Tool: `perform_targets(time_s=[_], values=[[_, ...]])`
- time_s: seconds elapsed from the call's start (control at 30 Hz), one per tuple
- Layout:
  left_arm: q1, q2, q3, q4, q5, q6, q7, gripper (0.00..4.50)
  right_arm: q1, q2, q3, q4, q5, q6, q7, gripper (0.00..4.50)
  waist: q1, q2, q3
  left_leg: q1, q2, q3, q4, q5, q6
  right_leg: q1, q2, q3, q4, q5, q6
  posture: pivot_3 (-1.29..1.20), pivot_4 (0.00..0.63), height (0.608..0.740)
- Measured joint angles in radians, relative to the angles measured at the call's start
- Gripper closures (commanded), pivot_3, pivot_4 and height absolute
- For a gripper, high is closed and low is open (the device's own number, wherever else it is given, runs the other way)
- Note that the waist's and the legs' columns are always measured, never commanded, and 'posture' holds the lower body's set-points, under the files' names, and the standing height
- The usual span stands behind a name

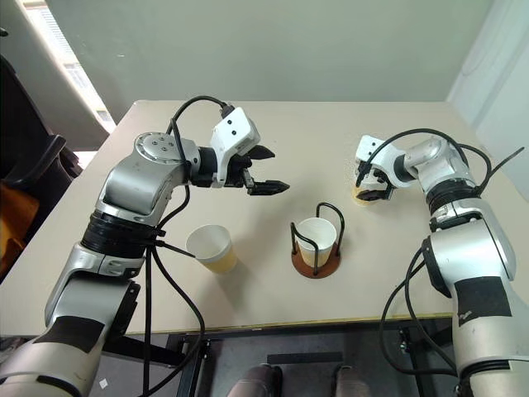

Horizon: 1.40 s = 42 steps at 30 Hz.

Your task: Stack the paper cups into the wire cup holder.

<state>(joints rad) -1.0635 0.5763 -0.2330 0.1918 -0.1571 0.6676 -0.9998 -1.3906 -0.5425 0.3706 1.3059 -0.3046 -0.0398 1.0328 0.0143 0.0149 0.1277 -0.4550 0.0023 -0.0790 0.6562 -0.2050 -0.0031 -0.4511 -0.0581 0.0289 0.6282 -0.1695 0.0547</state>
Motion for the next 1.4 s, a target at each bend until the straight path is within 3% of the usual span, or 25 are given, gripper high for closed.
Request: perform_targets(time_s=[0.03,0.33,0.4,0.53,0.67,0.77,0.93,1.07,1.4], values=[[0.000,0.000,0.000,-0.004,0.000,0.005,-0.001,0.05,0.005,0.006,0.000,0.005,-0.005,0.008,-0.002,0.65,0.000,0.000,0.000,0.000,0.000,0.000,0.000,0.000,0.000,0.000,0.000,0.000,0.000,0.000,0.000,0.00,0.150,0.740],[0.000,0.000,0.000,-0.017,0.002,0.014,0.000,0.05,0.013,0.015,-0.010,0.010,-0.015,0.012,0.006,3.96,0.000,0.000,0.000,0.000,0.000,0.000,0.000,0.000,0.000,0.000,0.000,0.000,0.000,0.000,0.000,0.00,0.150,0.740],[-0.001,0.001,0.000,-0.017,0.003,0.014,-0.002,0.05,0.011,-0.001,-0.021,0.003,-0.012,-0.001,0.047,4.44,0.001,0.000,0.000,-0.001,0.000,0.000,0.000,0.000,0.000,0.000,0.000,0.000,0.000,0.000,0.000,0.00,0.150,0.740],[-0.001,0.010,0.003,-0.020,-0.015,0.009,-0.031,0.05,-0.023,-0.070,-0.077,-0.129,0.066,-0.043,0.296,4.44,0.000,0.001,0.001,-0.002,0.000,0.001,0.000,-0.001,-0.001,-0.001,0.000,0.000,-0.001,-0.001,-0.002,0.00,0.150,0.740],[0.001,0.050,0.037,-0.094,-0.084,-0.013,-0.122,0.05,0.000,-0.134,-0.113,-0.492,0.193,0.011,0.517,4.44,-0.002,0.000,0.001,-0.001,0.002,0.001,0.000,0.000,-0.006,0.000,0.003,0.000,0.000,-0.004,-0.005,0.00,0.150,0.740],[0.032,0.112,0.070,-0.161,-0.143,-0.042,-0.215,0.05,0.080,-0.188,-0.113,-0.811,0.366,0.181,0.569,4.44,-0.004,0.000,0.001,0.000,0.003,0.001,0.000,0.003,-0.013,0.001,0.004,0.000,0.000,-0.007,-0.006,0.00,0.150,0.740],[0.109,0.174,0.080,-0.223,-0.213,-0.051,-0.326,0.05,0.174,-0.259,-0.092,-1.172,0.574,0.399,0.577,4.44,-0.002,0.000,0.001,0.000,0.003,0.001,0.003,0.003,-0.013,0.002,0.004,0.000,0.001,-0.012,-0.013,0.00,0.150,0.740],[0.112,0.188,0.079,-0.234,-0.223,-0.062,-0.350,0.05,0.227,-0.271,-0.054,-1.282,0.597,0.442,0.577,4.44,-0.003,0.000,0.000,0.002,0.003,0.000,0.007,-0.002,0.000,0.004,0.003,-0.001,0.004,-0.012,-0.013,0.00,0.150,0.740],[0.127,0.241,0.072,-0.240,-0.211,-0.094,-0.397,0.05,0.276,-0.305,0.009,-1.318,0.540,0.404,0.577,4.44,-0.007,0.000,0.000,0.005,0.003,0.000,0.007,0.002,0.002,0.004,0.003,-0.001,0.011,-0.011,-0.015,0.00,0.150,0.740]])
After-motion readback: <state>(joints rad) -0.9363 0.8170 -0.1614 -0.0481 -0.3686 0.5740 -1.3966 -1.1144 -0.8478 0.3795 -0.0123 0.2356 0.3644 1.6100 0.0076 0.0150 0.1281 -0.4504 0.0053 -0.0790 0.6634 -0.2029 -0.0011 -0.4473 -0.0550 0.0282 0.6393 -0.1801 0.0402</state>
